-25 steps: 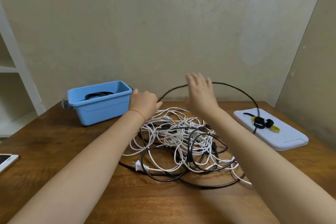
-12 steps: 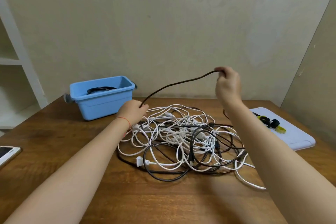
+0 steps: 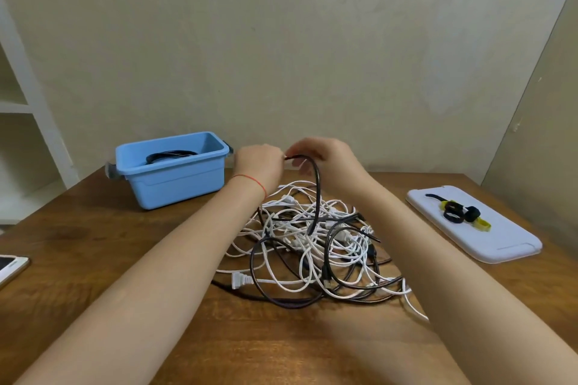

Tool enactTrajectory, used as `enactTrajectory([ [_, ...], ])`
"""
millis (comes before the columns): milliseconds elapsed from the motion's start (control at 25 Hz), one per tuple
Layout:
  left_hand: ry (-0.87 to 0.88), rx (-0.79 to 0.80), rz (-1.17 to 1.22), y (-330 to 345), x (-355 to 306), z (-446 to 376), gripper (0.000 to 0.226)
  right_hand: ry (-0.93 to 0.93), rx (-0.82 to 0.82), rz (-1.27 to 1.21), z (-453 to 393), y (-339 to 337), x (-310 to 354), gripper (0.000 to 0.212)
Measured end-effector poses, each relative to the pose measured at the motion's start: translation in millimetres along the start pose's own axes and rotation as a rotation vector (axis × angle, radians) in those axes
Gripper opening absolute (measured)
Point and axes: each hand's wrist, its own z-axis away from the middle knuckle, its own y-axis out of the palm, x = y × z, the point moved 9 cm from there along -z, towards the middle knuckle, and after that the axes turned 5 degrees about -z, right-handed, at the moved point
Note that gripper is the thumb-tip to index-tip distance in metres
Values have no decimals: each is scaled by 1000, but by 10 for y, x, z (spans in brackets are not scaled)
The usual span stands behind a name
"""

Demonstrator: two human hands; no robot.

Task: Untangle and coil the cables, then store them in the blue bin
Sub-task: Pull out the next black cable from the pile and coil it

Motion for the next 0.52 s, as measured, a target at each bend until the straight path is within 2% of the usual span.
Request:
enactTrajectory([
  [80, -35, 72, -20, 214, 154, 8, 28, 241, -27, -261, 21, -123, -211, 43],
  [120, -42, 99, -22, 328, 219, 30, 29, 307, -31, -348, 53, -171, -286, 44],
  [160, -33, 121, -22, 402, 237, 53, 31, 303, -26, -322, 71, -221, -311, 40],
  [240, 27, 109, 10, 346, 93, 104, 33, 177, 75, 50, 79, -147, -226, 35],
  [320, 85, 36, 70, 105, -151, 140, 26, 60, 237, 426, 82, 222, -212, 49],
  [440, 112, 7, 220, -63, -313, 188, 15, 106, 301, 498, 64, 470, -378, 37],
  [520, 126, 83, 345, 94, -259, 231, 30, 208, 361, 443, 90, 421, -532, 23],
])
